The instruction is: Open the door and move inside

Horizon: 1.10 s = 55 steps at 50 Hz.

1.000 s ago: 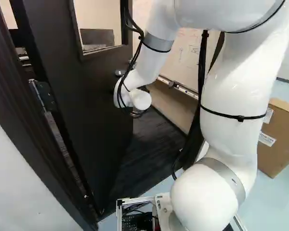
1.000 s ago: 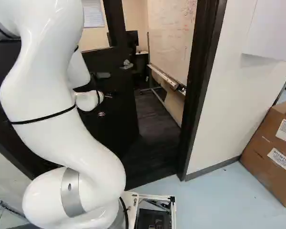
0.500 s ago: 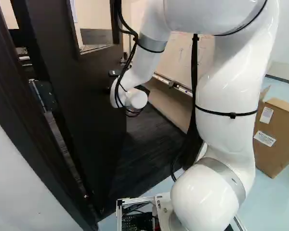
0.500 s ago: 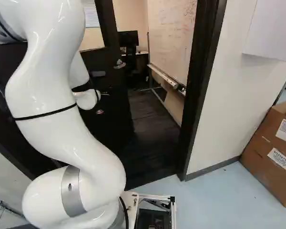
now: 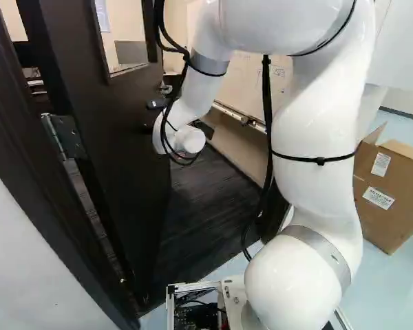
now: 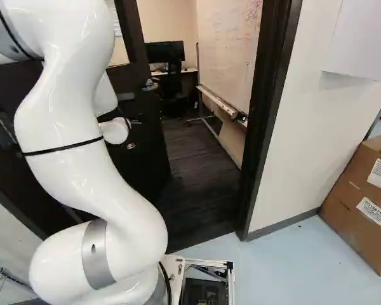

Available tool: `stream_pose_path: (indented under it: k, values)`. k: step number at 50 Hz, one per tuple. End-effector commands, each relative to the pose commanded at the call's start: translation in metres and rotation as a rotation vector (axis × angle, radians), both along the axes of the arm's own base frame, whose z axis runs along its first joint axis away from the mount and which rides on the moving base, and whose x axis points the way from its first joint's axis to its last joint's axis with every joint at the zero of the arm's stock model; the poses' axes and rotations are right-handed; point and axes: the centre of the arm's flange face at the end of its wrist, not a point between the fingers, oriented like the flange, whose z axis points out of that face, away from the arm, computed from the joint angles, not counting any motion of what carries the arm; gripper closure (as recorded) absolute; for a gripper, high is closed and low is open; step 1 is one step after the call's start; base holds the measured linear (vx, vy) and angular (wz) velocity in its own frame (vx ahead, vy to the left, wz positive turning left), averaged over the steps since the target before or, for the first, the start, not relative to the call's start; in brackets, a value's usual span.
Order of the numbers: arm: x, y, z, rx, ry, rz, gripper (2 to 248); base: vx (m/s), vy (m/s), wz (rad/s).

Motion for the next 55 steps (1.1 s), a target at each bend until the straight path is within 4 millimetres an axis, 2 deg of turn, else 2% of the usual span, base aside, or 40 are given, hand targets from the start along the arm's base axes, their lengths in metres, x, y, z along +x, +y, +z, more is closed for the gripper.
stream_pose_path:
  k: [55]
  values:
    - [0.037, 0.055, -0.004, -0.031, -0.095, 0.186, 3, 0.0, 0.0, 0.0]
